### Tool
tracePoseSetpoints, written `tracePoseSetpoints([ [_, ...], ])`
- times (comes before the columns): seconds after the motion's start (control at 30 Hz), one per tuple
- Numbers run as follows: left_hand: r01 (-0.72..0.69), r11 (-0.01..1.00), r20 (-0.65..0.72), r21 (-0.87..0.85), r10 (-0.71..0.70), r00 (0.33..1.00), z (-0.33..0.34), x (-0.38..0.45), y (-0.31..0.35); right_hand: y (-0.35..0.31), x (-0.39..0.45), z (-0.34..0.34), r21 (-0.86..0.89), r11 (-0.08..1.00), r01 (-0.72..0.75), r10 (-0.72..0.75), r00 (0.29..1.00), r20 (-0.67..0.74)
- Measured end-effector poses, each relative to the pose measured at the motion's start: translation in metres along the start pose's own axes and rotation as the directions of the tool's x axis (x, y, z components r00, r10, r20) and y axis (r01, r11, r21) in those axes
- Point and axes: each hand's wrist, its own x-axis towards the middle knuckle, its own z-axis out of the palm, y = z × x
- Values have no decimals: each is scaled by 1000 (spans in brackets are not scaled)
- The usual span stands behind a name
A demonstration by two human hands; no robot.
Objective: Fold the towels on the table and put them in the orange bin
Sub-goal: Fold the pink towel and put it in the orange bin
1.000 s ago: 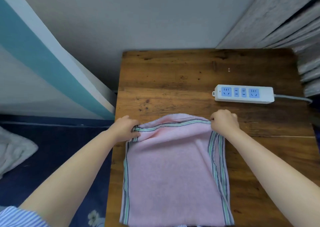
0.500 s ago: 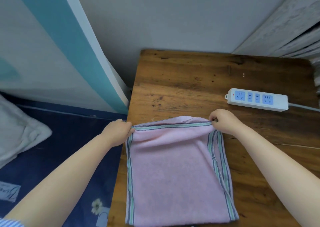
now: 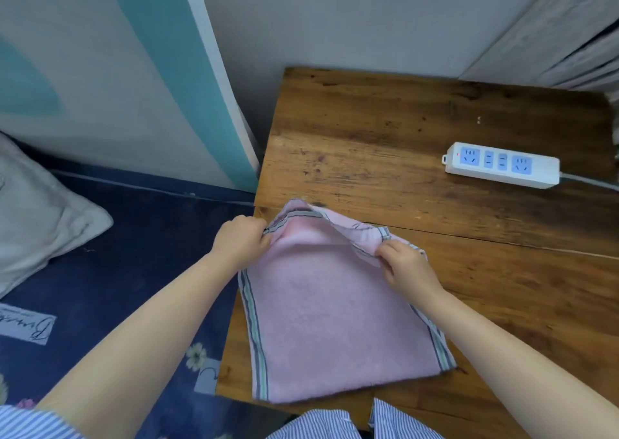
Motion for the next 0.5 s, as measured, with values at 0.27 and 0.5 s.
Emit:
tracePoseSetpoints([
  [0.27,-59,997,-14,40,60,998,7,-11,21,13,29,7,20,904,-426,420,898,132],
  [0.5,-50,997,-5,60,50,999,3,-15,18,13,48,-13,-210,937,-278,340,862,376],
])
